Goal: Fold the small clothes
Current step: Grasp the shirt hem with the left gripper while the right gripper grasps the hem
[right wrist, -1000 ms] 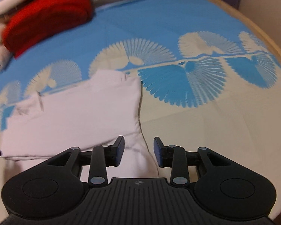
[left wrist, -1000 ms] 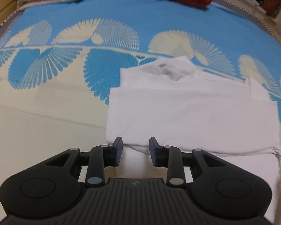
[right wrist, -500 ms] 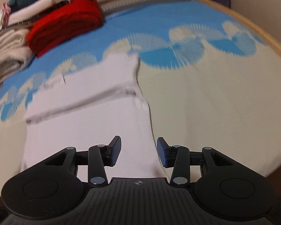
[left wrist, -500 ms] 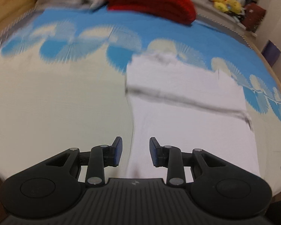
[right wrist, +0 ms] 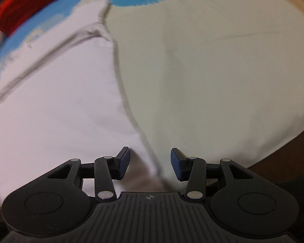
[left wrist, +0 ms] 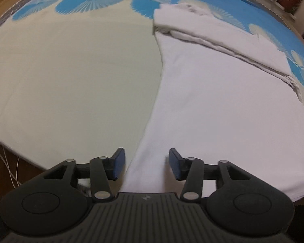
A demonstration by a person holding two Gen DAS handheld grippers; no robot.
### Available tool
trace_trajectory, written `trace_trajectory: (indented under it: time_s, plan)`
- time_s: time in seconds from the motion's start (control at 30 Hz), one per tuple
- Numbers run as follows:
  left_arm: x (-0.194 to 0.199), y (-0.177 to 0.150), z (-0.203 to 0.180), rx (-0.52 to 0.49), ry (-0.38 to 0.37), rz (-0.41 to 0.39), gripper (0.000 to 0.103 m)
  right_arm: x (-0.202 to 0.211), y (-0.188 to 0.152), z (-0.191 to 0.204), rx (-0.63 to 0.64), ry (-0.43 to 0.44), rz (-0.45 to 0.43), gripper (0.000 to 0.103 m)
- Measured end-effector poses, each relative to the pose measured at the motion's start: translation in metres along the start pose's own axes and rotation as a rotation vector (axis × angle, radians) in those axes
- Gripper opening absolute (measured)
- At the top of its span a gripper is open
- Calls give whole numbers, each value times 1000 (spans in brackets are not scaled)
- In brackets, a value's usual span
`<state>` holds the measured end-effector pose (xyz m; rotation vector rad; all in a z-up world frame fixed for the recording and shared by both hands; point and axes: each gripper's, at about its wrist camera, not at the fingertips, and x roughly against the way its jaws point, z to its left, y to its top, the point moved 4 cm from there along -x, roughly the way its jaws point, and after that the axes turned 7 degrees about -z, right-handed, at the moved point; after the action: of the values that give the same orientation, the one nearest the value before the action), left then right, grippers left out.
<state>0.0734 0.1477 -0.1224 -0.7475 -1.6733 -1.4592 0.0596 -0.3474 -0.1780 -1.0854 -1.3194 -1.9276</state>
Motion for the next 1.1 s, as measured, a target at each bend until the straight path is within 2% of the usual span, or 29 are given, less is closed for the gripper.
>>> trace_trajectory:
  time_s: [0.13,0.23,0.3,0.37,0.43,0.5,0.53,0.57,0.6,0.63,0.73,0.77,0.87,0.97,1.03,1.1]
  plan:
    - [-12,-9,7,-23,23,58,56,3,-2,0,-42,19,-5,50]
    - [-15,-13,10,-25,14,66,55,1,-4,1,-8,2,-8,50]
    - [-16,-10,12,-30,6,61,43,-3,-2,4,27,-8,-10,51]
    - [-14,-10,8,-36,-27,63,13,-4,-3,6,66,-15,-12,54]
    - [-13,-10,1,-62,-38,60,7,-5,-4,10,112,-21,-13,57]
    - [-12,-10,-3,-91,-25,55,7,-5,-5,15,155,-21,-18,57]
    - [-10,-10,-3,-90,-24,52,6,-5,-6,17,169,-13,-22,50]
    - [-7,-9,-3,-82,-27,48,6,-4,-6,20,178,6,-26,34]
    - [-6,-9,-2,-73,-32,45,6,-2,-6,22,180,30,-28,22]
    - [-5,-8,-1,-59,-37,45,7,-1,-6,24,179,49,-27,4]
    - [-7,-11,4,-28,-32,74,10,-1,-3,22,153,50,-28,3]
    - [-10,-12,4,-28,-28,84,16,-2,-1,19,132,43,-24,3]
    - [-11,-14,0,-62,-18,85,17,-3,0,13,91,38,-12,4]
    - [-13,-14,-2,-72,-13,80,14,-5,-2,17,125,29,-13,8]
    - [-14,-14,-4,-70,-23,76,6,-5,-4,22,167,22,-18,8]
    - [-12,-13,-5,-76,-22,68,6,-5,-3,23,172,34,-20,4]
